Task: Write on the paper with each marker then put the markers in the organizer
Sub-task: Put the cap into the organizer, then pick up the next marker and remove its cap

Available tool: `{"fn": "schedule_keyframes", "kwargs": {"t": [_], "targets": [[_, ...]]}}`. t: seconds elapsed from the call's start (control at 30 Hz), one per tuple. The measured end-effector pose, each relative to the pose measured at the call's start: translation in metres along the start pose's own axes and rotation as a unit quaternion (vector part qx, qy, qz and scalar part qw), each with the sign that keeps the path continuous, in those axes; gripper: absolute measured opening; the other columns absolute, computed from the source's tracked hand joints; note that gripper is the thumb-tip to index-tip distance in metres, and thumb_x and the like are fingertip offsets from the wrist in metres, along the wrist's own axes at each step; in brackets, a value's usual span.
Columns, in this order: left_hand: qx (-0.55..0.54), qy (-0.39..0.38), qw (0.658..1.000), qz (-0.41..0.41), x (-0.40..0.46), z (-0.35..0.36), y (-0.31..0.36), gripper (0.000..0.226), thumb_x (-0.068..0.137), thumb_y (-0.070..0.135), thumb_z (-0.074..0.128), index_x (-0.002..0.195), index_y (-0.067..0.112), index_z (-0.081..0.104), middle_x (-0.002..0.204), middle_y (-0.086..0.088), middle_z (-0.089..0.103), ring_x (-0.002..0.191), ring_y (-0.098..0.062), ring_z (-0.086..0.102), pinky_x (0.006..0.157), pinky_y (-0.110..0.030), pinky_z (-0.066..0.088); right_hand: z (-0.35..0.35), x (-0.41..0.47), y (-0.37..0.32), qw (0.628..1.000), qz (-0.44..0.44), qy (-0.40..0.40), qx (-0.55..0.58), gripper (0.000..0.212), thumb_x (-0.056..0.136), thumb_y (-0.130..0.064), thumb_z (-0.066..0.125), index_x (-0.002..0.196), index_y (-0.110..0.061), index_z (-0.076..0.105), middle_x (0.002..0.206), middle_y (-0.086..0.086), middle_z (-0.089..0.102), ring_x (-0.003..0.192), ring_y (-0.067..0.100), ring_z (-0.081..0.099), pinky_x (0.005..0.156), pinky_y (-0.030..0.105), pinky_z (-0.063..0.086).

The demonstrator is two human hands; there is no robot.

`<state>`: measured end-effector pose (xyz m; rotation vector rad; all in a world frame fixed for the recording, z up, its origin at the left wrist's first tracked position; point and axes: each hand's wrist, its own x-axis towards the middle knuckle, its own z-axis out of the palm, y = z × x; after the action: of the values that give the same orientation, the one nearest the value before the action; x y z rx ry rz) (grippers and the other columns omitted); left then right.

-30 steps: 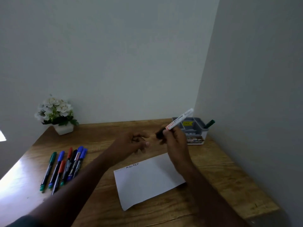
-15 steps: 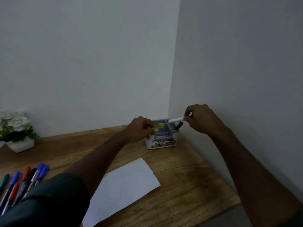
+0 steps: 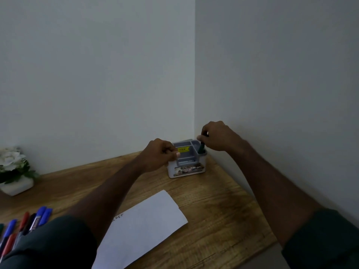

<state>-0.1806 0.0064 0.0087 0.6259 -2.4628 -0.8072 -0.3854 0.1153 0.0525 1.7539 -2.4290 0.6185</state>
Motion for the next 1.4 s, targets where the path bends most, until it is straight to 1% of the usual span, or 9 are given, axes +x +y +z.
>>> {"fn": "schedule_keyframes", "kwargs": {"t": [0.13,0.33,0.6,0.7,0.8,1.03,1.13,1.3,1.4], "targets": [[0.006,0.013,1.0,0.005,-0.007,-0.008,0.001,0.017,0.091,0.02,0.066,0.093,0.005,0.073,0.083,-0.005,0.072,0.057,-0.004,0.063,0.056,-0.021,0.052,-0.005,-0.008,-0.013,0.998,0.0,0.065,0.026,0.029,0.098,-0.032,0.056,0.105,-0.008,0.071,0.103,0.01,0.071,0.094,0.024,0.065,0.077,0.031,0.048],[0.008,0.038,0.999,0.001,-0.037,-0.028,-0.003,0.015,0.089,0.022,0.068,0.092,0.008,0.074,0.075,-0.001,0.072,0.058,-0.016,0.067,0.06,-0.028,0.058,0.007,-0.023,-0.073,0.987,-0.097,0.105,0.071,0.014,0.092,-0.022,0.06,0.093,-0.013,0.072,0.092,0.004,0.071,0.084,0.018,0.063,0.076,0.031,0.054],[0.037,0.09,0.992,-0.081,-0.149,-0.07,-0.055,0.008,0.086,0.017,0.068,0.079,0.019,0.072,0.069,0.002,0.067,0.062,-0.005,0.057,0.062,-0.027,0.047,0.092,-0.06,-0.191,0.965,-0.239,-0.003,0.108,0.016,0.088,-0.021,0.056,0.09,-0.013,0.07,0.089,0.007,0.07,0.083,0.023,0.062,0.071,0.036,0.052],[0.078,0.098,0.986,-0.114,-0.199,-0.089,-0.085,0.009,0.086,0.017,0.069,0.084,0.024,0.072,0.075,0.012,0.065,0.069,-0.001,0.059,0.065,-0.016,0.042,0.123,-0.07,-0.23,0.948,-0.285,-0.036,0.136,0.013,0.089,-0.017,0.058,0.088,-0.011,0.07,0.087,0.006,0.07,0.078,0.016,0.057,0.067,0.03,0.044],[0.117,0.134,0.973,-0.15,-0.241,-0.116,-0.097,0.012,0.086,0.018,0.07,0.085,0.03,0.072,0.076,0.021,0.067,0.074,0.007,0.063,0.063,-0.007,0.041,0.144,-0.075,-0.267,0.939,-0.305,-0.063,0.148,0.013,0.09,-0.017,0.058,0.091,-0.011,0.07,0.091,0.004,0.069,0.085,0.015,0.058,0.076,0.025,0.039],[0.143,0.223,0.939,-0.22,-0.3,-0.159,-0.122,0.013,0.079,0.012,0.071,0.071,0.022,0.073,0.065,0.009,0.068,0.067,-0.001,0.063,0.057,-0.012,0.042,0.172,-0.092,-0.344,0.952,-0.233,-0.129,0.153,0.02,0.087,-0.033,0.058,0.082,-0.014,0.063,0.092,0.011,0.068,0.087,0.029,0.063,0.066,0.032,0.046],[0.15,0.218,0.938,-0.222,-0.311,-0.163,-0.124,0.015,0.081,0.013,0.071,0.071,0.024,0.072,0.065,0.012,0.066,0.063,0.002,0.06,0.055,-0.01,0.04,0.178,-0.099,-0.359,0.954,-0.199,-0.166,0.148,0.017,0.087,-0.033,0.056,0.078,-0.018,0.053,0.094,0.011,0.061,0.089,0.03,0.059,0.064,0.032,0.041],[0.14,0.211,0.939,-0.231,-0.313,-0.161,-0.13,0.018,0.081,0.017,0.07,0.068,0.028,0.068,0.064,0.011,0.065,0.058,0.0,0.056,0.056,-0.018,0.041,0.18,-0.097,-0.364,0.965,-0.15,-0.189,0.107,0.02,0.085,-0.033,0.056,0.073,-0.02,0.046,0.096,0.009,0.056,0.097,0.031,0.061,0.07,0.035,0.049],[0.147,0.2,0.941,-0.23,-0.307,-0.157,-0.128,0.015,0.082,0.017,0.069,0.072,0.028,0.069,0.066,0.014,0.065,0.061,0.001,0.058,0.057,-0.016,0.04,0.182,-0.095,-0.36,0.973,-0.136,-0.176,0.067,0.015,0.081,-0.029,0.061,0.082,-0.017,0.052,0.107,0.011,0.06,0.102,0.031,0.06,0.065,0.032,0.045]]}}
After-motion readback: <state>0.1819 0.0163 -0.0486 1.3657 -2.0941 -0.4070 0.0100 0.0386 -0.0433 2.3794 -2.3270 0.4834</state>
